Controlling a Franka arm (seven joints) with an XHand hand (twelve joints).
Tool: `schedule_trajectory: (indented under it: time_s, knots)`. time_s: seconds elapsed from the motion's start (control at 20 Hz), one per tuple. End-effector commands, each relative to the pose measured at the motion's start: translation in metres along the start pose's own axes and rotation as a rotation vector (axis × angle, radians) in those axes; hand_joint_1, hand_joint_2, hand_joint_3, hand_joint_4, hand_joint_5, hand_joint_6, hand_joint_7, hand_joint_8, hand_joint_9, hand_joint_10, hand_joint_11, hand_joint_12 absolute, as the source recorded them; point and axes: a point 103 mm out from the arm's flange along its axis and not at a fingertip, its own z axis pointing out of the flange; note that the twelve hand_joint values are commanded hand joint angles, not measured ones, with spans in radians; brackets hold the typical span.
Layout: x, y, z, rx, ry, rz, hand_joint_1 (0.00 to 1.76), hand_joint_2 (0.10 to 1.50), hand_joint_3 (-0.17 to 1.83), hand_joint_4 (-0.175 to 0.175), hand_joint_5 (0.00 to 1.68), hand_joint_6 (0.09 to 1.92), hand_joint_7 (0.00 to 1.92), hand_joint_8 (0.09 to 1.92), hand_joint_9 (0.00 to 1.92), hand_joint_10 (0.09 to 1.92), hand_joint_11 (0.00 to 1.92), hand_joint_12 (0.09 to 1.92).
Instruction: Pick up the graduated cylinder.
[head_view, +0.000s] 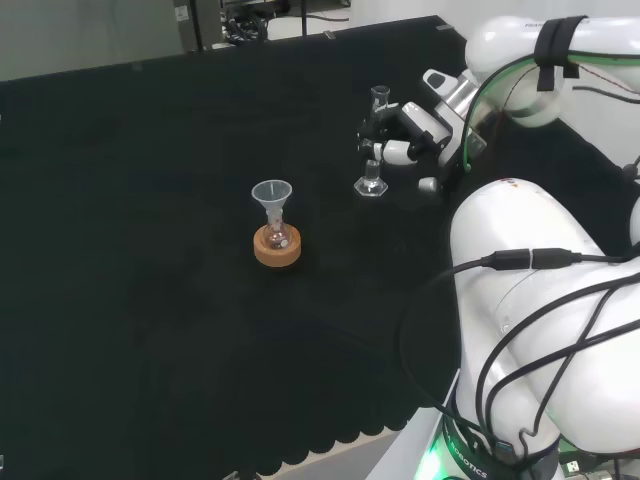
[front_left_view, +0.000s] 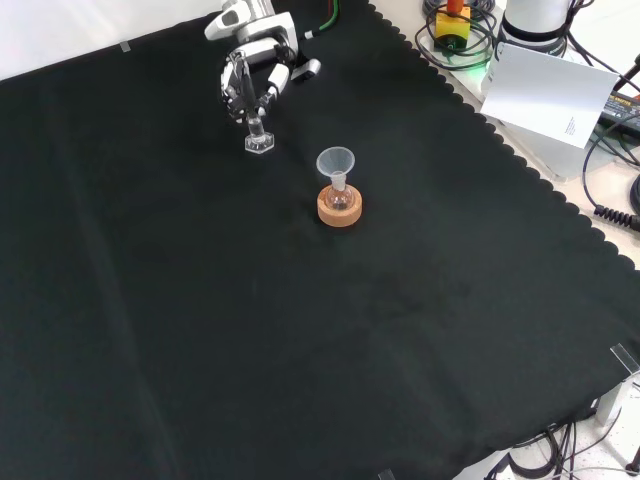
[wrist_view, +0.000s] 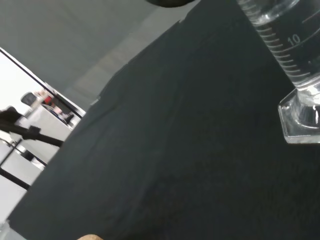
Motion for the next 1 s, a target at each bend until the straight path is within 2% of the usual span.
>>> schedule_trajectory:
  time_s: [0.05, 0.25, 0.5, 1.0]
  knots:
    - [0.020, -0.014, -0.022, 0.094, -0.133, -0.007, 1.25, 1.12, 0.00, -0.175, 0.97, 1.02, 0.98, 1.02, 1.32, 0.13, 1.16, 0.79]
    - [0.034, -0.022, -0.033, 0.139, -0.185, -0.001, 1.26, 1.11, 0.00, -0.175, 0.98, 1.01, 0.99, 1.01, 1.34, 0.12, 1.17, 0.79]
    - [0.052, -0.033, -0.038, 0.185, -0.210, -0.007, 1.26, 1.10, 0.00, -0.175, 1.00, 0.98, 1.02, 0.97, 1.36, 0.11, 1.19, 0.79]
    - [0.091, -0.063, -0.023, 0.322, -0.287, -0.042, 1.26, 1.10, 0.00, -0.175, 1.00, 0.97, 1.02, 0.96, 1.37, 0.11, 1.20, 0.78]
